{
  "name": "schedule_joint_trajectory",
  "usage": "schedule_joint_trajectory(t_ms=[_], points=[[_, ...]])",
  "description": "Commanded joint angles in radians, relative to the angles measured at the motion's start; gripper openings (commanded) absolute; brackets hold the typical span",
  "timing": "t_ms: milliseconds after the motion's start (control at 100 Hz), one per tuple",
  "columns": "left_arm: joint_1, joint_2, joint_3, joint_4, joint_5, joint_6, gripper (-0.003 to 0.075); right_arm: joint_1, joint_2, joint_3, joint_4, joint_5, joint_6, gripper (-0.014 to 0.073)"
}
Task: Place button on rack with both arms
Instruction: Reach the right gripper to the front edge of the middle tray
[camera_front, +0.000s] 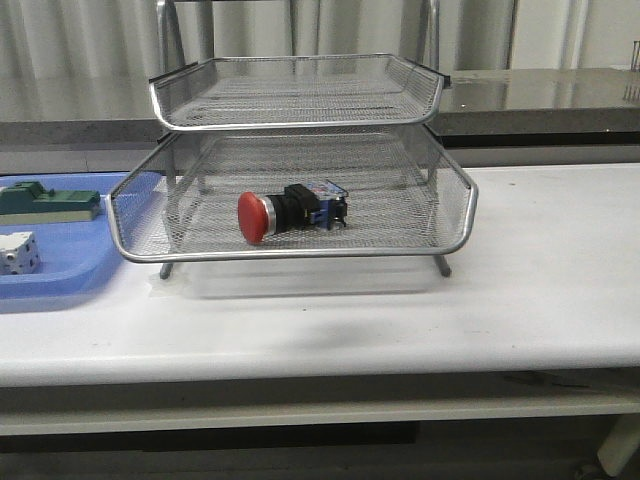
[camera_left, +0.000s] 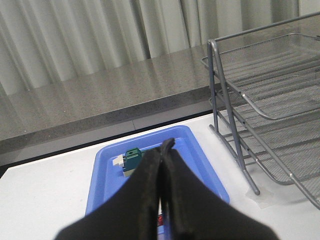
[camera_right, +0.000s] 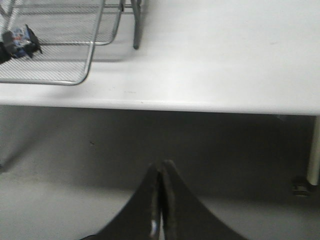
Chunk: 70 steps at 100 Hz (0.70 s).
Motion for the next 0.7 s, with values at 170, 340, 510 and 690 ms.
schedule_joint_trajectory(t_ms=[170,340,510,690], points=[[0.003,0.008,-0.024,-0.015,-0.083,-0.008,-0.0021,-0.002,0.21,-0.032,0.252,-0.136,-0.007,-0.0069],[0.003,0.008,-0.024,-0.015,-0.083,-0.008,-0.0021,0.038,0.361,-0.032,0.379,-0.215,-0.066,-0.0069],[0.003,0.008,-0.024,-0.015,-0.083,-0.008,-0.0021,0.133,0.495,-0.032,0.441,-0.313,-0.096,-0.0069],[0.003,0.008,-0.024,-0.015,-0.083,-0.008,-0.0021,0.254,0.622,-0.032,0.465,-0.418,-0.096,-0.0069]])
